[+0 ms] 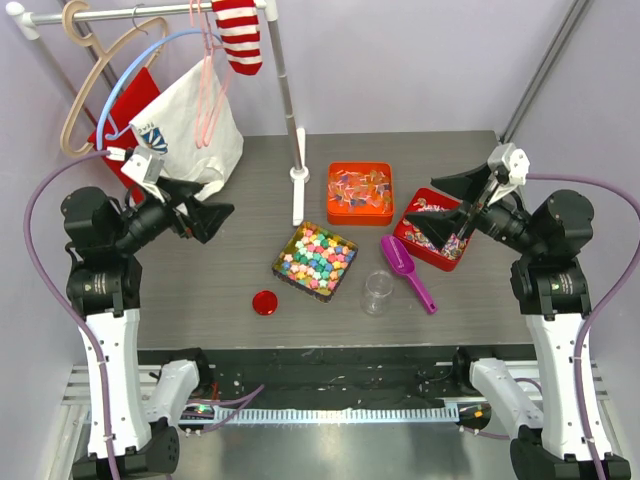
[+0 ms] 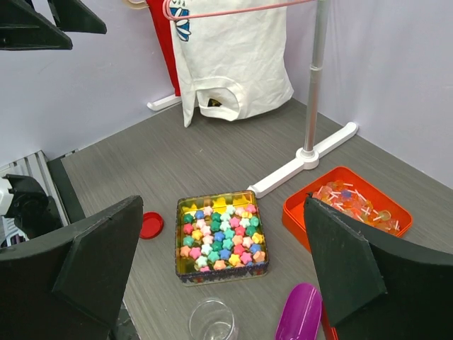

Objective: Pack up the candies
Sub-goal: Move the storage box to the center of the board.

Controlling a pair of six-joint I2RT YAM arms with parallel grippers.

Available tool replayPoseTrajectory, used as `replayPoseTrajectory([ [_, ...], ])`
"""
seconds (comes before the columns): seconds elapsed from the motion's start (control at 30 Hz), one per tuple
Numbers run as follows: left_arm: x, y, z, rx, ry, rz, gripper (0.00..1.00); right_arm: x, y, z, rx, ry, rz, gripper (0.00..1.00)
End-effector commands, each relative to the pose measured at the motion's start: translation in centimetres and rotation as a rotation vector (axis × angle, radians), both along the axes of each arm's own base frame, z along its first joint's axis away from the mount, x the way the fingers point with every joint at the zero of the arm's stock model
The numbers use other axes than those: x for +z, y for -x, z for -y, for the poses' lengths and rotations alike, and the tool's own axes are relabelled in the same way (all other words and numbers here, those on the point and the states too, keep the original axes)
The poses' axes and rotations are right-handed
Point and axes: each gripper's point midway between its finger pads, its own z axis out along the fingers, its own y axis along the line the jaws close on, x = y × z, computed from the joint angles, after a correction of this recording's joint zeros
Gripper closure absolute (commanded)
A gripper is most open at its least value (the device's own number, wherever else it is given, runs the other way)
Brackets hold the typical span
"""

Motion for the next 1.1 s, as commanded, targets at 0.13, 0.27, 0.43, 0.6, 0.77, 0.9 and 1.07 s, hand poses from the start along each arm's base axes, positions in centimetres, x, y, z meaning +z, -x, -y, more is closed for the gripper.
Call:
replayPoseTrajectory([
  [0.13, 0.9, 0.2, 0.3, -0.031, 0.010, 0.034, 0.00, 0.0, -0.3, 0.1, -0.002, 0.013, 0.060, 0.00],
  [0.27, 0.8, 0.2, 0.6, -0.046, 0.017, 0.028, 0.00, -0.9, -1.0, 0.2, -0.008, 0.035, 0.082, 0.00],
  [0.43, 0.6, -0.1, 0.5, -0.043, 0.013, 0.032, 0.00, -2.1, -2.9, 1.2, -0.093, 0.041, 0.085, 0.00],
  [0.6, -0.3, -1.6, -0.6, 0.022, -0.005, 0.016, 0.00, -3.8, -5.6, 2.8, -0.212, 0.076, 0.074, 0.00],
  [0.77, -3.1, -4.4, 0.2, 0.011, -0.074, -0.062, 0.00, -5.0, -7.7, 3.9, -0.299, 0.089, 0.030, 0.00],
  [0.9, -7.5, -6.2, 2.3, 0.012, -0.250, -0.114, 0.00, -6.1, -8.9, 4.5, -0.337, 0.113, -0.003, 0.01],
  [1.07, -13.1, -9.0, 4.2, 0.009, -0.372, -0.165, 0.00, -7.3, -10.2, 5.3, -0.378, 0.144, -0.044, 0.01],
])
